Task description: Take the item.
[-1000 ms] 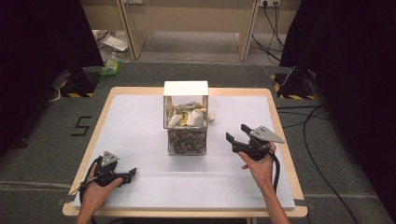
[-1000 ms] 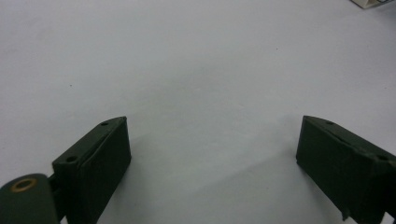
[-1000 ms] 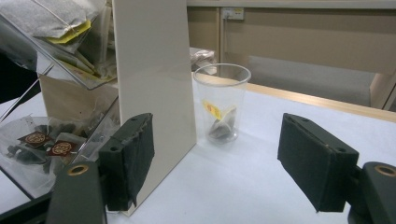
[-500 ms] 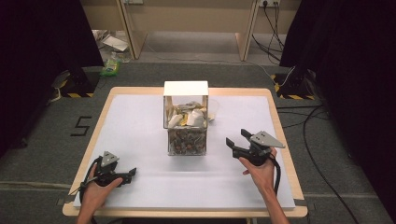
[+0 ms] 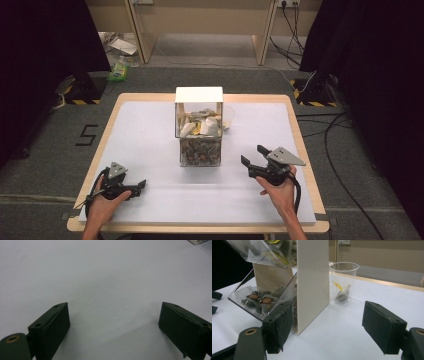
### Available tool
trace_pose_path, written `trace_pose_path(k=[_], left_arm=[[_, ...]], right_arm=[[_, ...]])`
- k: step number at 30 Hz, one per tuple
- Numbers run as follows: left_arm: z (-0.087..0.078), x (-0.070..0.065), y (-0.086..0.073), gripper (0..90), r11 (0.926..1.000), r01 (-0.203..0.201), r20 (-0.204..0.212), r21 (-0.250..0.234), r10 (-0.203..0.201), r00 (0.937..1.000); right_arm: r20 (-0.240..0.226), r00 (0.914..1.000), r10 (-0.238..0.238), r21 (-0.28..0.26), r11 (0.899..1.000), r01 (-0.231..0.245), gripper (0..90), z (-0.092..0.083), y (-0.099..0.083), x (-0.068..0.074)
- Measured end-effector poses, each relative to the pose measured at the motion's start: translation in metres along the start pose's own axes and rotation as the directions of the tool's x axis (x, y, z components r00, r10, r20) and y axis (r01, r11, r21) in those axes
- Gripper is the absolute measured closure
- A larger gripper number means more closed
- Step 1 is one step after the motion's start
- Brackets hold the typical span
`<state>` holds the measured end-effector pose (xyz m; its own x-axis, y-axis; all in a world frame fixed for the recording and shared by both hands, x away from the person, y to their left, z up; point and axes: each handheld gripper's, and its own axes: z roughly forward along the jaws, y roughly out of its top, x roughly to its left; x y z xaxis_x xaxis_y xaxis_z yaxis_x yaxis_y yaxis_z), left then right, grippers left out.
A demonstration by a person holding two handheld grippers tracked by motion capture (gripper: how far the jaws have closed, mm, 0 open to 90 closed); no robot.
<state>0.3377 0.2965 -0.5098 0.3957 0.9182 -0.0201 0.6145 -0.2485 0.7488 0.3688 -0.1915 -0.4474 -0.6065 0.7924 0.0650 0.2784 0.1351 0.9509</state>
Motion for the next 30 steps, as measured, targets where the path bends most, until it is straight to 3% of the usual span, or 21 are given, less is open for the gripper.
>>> trace_pose_path(k=[30], left_arm=[[0.000, 0.000, 0.000, 9.1, 1.0000, 0.000, 0.000, 0.000, 0.000, 1.0000]], right_arm=[[-0.019, 0.9997, 0.014, 0.068, 0.998, -0.013, 20.1, -0.016, -0.020, 0.012]])
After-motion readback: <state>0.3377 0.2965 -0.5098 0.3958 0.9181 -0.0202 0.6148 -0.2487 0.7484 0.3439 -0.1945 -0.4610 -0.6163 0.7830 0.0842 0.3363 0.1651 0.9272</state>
